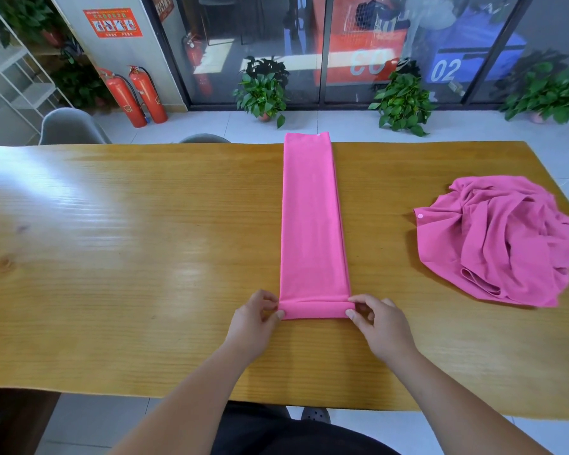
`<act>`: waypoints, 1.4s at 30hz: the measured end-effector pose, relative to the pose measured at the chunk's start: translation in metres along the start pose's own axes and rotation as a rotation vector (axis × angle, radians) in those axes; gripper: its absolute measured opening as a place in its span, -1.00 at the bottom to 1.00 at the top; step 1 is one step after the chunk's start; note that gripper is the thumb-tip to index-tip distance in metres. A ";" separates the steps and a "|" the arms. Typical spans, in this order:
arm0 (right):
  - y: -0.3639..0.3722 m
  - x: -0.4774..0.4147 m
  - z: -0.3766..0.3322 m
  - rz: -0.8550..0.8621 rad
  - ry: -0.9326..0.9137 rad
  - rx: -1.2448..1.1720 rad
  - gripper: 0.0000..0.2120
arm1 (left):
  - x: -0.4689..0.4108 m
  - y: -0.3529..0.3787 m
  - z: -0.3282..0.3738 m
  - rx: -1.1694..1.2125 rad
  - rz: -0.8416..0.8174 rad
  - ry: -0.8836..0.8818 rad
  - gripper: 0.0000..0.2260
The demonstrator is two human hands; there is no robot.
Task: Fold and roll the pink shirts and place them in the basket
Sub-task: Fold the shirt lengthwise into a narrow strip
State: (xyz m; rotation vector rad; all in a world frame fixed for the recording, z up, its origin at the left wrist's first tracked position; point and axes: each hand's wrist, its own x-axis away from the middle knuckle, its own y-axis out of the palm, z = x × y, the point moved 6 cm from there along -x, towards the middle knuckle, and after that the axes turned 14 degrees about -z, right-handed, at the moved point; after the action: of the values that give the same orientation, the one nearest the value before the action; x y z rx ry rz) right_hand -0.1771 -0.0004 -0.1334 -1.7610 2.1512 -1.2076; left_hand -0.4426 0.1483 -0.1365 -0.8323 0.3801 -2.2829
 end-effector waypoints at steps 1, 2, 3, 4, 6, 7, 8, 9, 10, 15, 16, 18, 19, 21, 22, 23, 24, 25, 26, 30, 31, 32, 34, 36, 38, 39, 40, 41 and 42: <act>0.000 0.002 0.002 0.007 0.004 -0.037 -0.79 | 0.003 0.000 -0.004 0.037 0.000 -0.017 -0.80; 0.001 0.004 0.002 0.015 0.003 -0.057 -0.80 | 0.005 0.000 -0.005 0.066 0.006 -0.034 -0.79; 0.001 0.003 0.002 0.024 0.007 -0.056 -0.81 | 0.005 0.000 -0.007 0.087 0.019 -0.051 -0.79; 0.001 0.002 0.000 0.034 0.020 -0.036 -0.81 | 0.005 -0.001 -0.007 0.095 0.037 -0.059 -0.79; -0.001 -0.002 -0.004 0.066 0.057 0.077 -0.80 | 0.003 -0.003 -0.001 0.007 0.105 -0.040 -0.82; -0.002 -0.003 -0.008 0.102 0.057 0.163 -0.79 | 0.001 -0.004 0.005 -0.085 0.150 -0.010 -0.84; -0.004 -0.005 -0.014 0.152 0.028 0.254 -0.81 | -0.001 -0.005 0.012 -0.198 0.186 0.027 -0.88; -0.005 -0.006 -0.021 0.208 -0.028 0.347 -0.85 | -0.003 -0.004 0.019 -0.321 0.205 0.069 -0.91; -0.004 -0.006 -0.027 0.251 -0.099 0.437 -0.90 | -0.005 -0.002 0.027 -0.449 0.212 0.124 -0.92; 0.014 0.001 -0.028 0.336 -0.349 0.780 -0.90 | -0.002 0.019 0.037 -0.848 0.245 0.403 -0.76; 0.015 0.003 -0.025 0.351 -0.378 0.815 -0.87 | 0.003 0.020 0.035 -0.854 0.271 0.418 -0.77; 0.018 0.007 -0.021 0.348 -0.405 0.852 -0.74 | 0.013 0.020 0.029 -0.817 0.314 0.447 -0.81; 0.018 0.008 -0.019 0.333 -0.404 0.861 -0.70 | 0.017 0.019 0.026 -0.794 0.315 0.456 -0.80; 0.019 0.006 -0.018 0.293 -0.385 0.871 -0.63 | 0.019 0.018 0.023 -0.775 0.280 0.430 -0.69; 0.019 0.005 -0.017 0.276 -0.365 0.866 -0.57 | 0.017 0.017 0.022 -0.763 0.255 0.398 -0.63; 0.018 0.002 -0.018 0.260 -0.340 0.847 -0.55 | 0.014 0.017 0.021 -0.737 0.235 0.358 -0.58; 0.016 -0.001 -0.019 0.247 -0.314 0.817 -0.56 | 0.010 0.015 0.021 -0.702 0.223 0.315 -0.56; 0.014 -0.004 -0.020 0.232 -0.282 0.777 -0.58 | 0.007 0.014 0.022 -0.666 0.217 0.269 -0.55; 0.012 -0.008 -0.021 0.211 -0.244 0.736 -0.61 | 0.004 0.011 0.023 -0.633 0.210 0.226 -0.56; 0.004 -0.019 -0.018 0.068 -0.105 0.527 -0.66 | -0.004 0.003 0.024 -0.382 0.112 0.104 -0.70; 0.002 -0.021 -0.018 0.034 -0.089 0.453 -0.66 | -0.006 0.002 0.021 -0.299 0.084 0.072 -0.72; 0.000 -0.023 -0.017 0.004 -0.079 0.388 -0.66 | -0.008 0.000 0.018 -0.225 0.060 0.047 -0.75; -0.003 -0.023 -0.015 -0.061 -0.070 0.294 -0.66 | -0.012 -0.002 0.009 -0.087 0.017 0.021 -0.81; -0.004 -0.019 -0.012 -0.108 -0.077 0.244 -0.66 | -0.011 -0.004 0.000 0.026 -0.009 0.001 -0.84; -0.004 -0.013 -0.010 -0.132 -0.076 0.204 -0.66 | -0.007 -0.006 -0.006 0.117 -0.022 -0.033 -0.82; -0.003 -0.010 -0.009 -0.138 -0.066 0.186 -0.66 | -0.005 -0.007 -0.009 0.149 -0.024 -0.053 -0.81; -0.002 -0.008 -0.008 -0.138 -0.050 0.167 -0.67 | -0.004 -0.007 -0.010 0.169 -0.021 -0.071 -0.80; -0.002 -0.008 -0.008 -0.125 -0.027 0.152 -0.67 | -0.003 -0.007 -0.009 0.174 -0.010 -0.081 -0.80; -0.002 -0.008 -0.009 -0.101 -0.005 0.152 -0.69 | -0.004 -0.009 -0.007 0.153 0.018 -0.082 -0.81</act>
State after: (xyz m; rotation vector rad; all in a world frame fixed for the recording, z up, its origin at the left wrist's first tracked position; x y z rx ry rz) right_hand -0.1777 0.0106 -0.1287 -1.8240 1.9323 -1.3488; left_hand -0.4493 0.1580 -0.1401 -0.8371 0.1728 -2.2220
